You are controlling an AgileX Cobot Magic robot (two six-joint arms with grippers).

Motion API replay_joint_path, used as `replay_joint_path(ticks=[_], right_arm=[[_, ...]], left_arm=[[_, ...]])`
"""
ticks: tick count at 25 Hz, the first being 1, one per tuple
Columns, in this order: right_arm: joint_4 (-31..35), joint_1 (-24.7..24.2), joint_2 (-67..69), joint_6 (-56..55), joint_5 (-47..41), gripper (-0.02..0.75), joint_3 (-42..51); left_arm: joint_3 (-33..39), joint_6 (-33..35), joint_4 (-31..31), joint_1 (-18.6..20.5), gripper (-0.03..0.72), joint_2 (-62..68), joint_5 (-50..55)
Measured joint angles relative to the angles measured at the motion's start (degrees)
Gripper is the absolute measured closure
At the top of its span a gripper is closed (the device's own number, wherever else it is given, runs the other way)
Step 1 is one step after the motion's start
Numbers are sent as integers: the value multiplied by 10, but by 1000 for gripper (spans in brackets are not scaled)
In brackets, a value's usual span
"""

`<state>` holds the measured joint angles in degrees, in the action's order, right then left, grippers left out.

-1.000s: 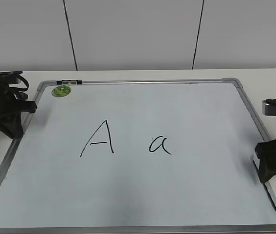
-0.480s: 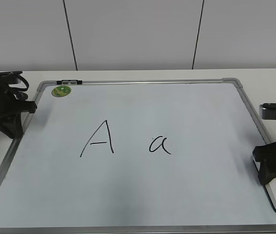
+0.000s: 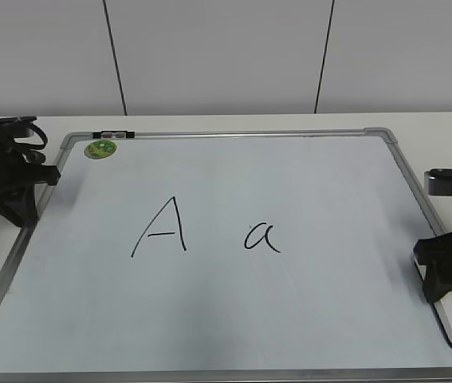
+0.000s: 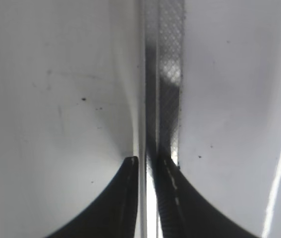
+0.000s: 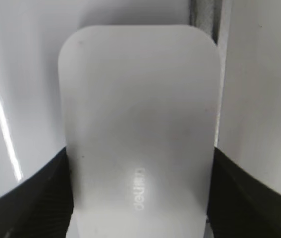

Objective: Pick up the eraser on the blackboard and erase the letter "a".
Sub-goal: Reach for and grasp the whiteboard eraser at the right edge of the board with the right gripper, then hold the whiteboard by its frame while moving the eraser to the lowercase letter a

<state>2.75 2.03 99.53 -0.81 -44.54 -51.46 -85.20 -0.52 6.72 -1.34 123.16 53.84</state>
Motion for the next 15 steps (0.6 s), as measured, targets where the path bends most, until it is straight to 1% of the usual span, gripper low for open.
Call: replay_joint_path(ticks=[4,5,7,9,10,11,12,13,14,15], right_arm=[[4,0,3,0,-19,211,-11],[7,0,4,0,-44,211,-29],[10,1,4,0,-67,211,-49],[13,6,4,0,-98,211,-92],[13,6,4,0,-98,211,-92],[14,20,5,0,-117,211,-128],[14,20,5,0,-117,211,-128],[14,34,11,-1,-131,211,-153],[14,54,27,-1,-131,211,-153],[14,64,38,-1,-161,211,-203]], left_arm=[[0,0,0,0,589,0,0],[0,0,0,0,589,0,0],[0,0,0,0,589,0,1],[0,0,1,0,587,0,1],[0,0,1,0,587,0,1],[0,0,1,0,586,0,1],[0,0,1,0,585,0,1],[0,0,1,0,585,0,1],[0,0,1,0,585,0,1],[0,0,1,0,585,0,1]])
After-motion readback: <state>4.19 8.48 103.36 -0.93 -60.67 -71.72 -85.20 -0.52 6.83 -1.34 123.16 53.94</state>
